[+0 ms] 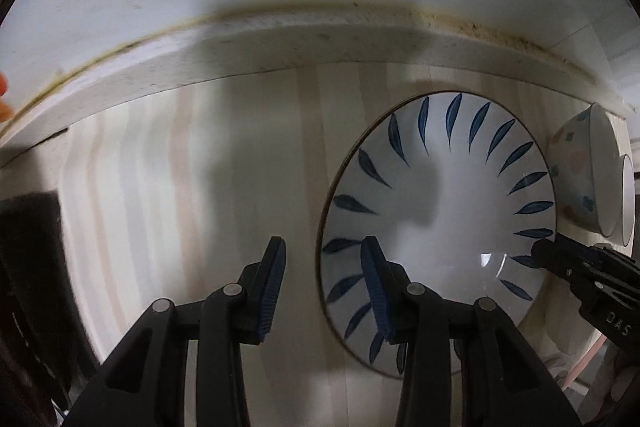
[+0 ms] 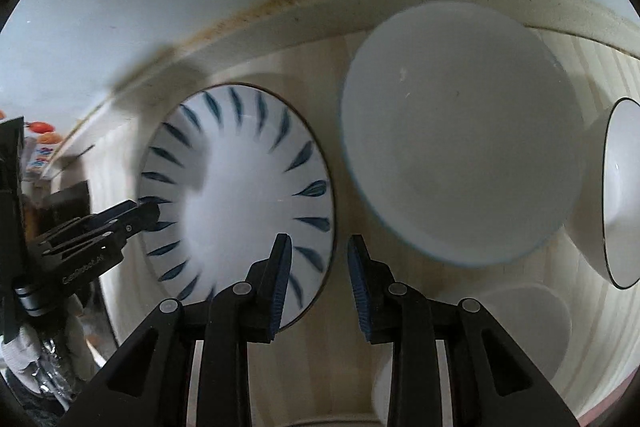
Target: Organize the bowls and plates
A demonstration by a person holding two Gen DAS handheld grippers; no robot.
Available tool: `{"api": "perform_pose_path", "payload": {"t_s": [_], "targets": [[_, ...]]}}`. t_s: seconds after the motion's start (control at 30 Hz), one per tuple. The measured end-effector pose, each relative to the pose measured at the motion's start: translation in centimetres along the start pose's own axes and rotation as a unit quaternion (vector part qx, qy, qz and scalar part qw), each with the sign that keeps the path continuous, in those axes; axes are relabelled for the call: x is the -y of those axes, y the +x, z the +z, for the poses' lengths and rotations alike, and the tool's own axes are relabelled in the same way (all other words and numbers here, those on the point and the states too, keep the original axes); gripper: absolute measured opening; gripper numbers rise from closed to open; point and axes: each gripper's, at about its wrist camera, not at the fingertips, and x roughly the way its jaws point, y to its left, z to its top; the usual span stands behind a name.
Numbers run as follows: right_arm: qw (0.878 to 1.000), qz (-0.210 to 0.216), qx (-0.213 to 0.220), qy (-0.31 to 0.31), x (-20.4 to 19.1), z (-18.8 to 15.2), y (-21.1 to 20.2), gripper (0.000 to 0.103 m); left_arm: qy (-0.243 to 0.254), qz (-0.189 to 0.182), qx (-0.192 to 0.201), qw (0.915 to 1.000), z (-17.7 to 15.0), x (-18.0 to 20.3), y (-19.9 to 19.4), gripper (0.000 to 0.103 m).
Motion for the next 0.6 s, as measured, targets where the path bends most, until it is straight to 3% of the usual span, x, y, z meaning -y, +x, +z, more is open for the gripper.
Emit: {"api": "perform_pose_path", "payload": {"t_s": [0.07, 0.13, 0.27, 0.6], "targets": [[1.000, -0.018, 0.005, -0.009, -0.2, 0.0, 0.5, 0.021, 0.001, -0.022, 0.009, 0.9997, 0.0, 0.1, 0.0, 0.023], [1.000, -0.016, 0.010, -0.015, -0.6, 0.0, 0.6, 0.011, 0.007, -0.010, 0.015, 0.9998, -0.1, 0.4, -0.1, 0.023], [0.999, -0.031, 0.021, -0.026, -1.3, -0.2, 0.8, 0.011, 0.010, -0.003, 0.021, 0.9997, -1.1, 1.2, -0.6, 0.023], [0.999, -0.012, 0.030, -0.041, -2.0, -1.5, -1.3, 0.011, 0.007, 0.000, 0.051, 0.9987, -4.5, 2.2, -4.7, 0.023]]}}
